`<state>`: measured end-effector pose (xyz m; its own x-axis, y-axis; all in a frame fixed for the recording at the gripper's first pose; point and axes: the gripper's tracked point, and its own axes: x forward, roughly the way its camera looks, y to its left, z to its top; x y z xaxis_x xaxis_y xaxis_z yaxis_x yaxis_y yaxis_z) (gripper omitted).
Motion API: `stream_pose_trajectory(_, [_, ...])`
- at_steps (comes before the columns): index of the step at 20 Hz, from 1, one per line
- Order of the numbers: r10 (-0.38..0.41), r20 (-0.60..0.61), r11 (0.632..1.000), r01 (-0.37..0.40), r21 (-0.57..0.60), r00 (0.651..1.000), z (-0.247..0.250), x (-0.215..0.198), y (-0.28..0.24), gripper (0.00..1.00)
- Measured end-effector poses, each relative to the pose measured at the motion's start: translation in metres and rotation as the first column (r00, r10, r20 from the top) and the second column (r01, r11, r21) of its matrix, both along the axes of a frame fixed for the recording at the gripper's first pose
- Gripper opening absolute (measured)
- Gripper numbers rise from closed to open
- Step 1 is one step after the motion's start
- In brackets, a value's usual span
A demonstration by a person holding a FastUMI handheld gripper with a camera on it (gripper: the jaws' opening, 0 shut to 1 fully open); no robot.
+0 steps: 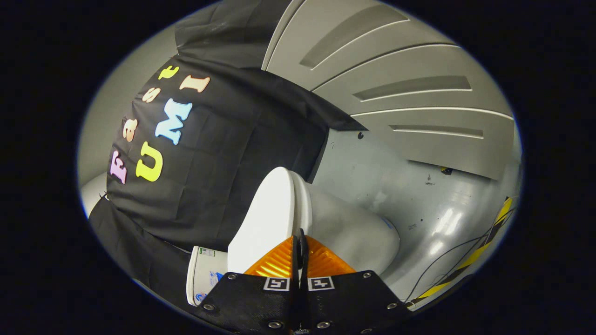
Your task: Open the toilet lid.
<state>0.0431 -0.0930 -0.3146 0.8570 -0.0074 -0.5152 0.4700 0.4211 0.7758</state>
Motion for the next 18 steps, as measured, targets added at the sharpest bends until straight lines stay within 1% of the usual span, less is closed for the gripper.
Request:
stream_pose_trajectory(2, [0.013, -0.016, 1.0, -0.013, -0.026, 1.0, 0.006, 0.0, 0.002, 0.0])
stream_pose_trajectory(4, [0.01, 0.011, 0.998, -0.01, -0.064, 1.0, 0.025, 0.003, 0.001, 0.0])
stream_pose_trajectory(8, [-0.001, 0.038, 0.996, 0.004, -0.089, 0.999, 0.057, 0.012, 0.004, 0.0])
stream_pose_trajectory(15, [0.033, 0.06, 0.986, -0.023, -0.163, 0.998, 0.097, 0.02, 0.012, 0.0])
stream_pose_trajectory(18, [0.059, 0.081, 0.972, -0.039, -0.231, 0.995, 0.126, 0.028, 0.02, 0.0])
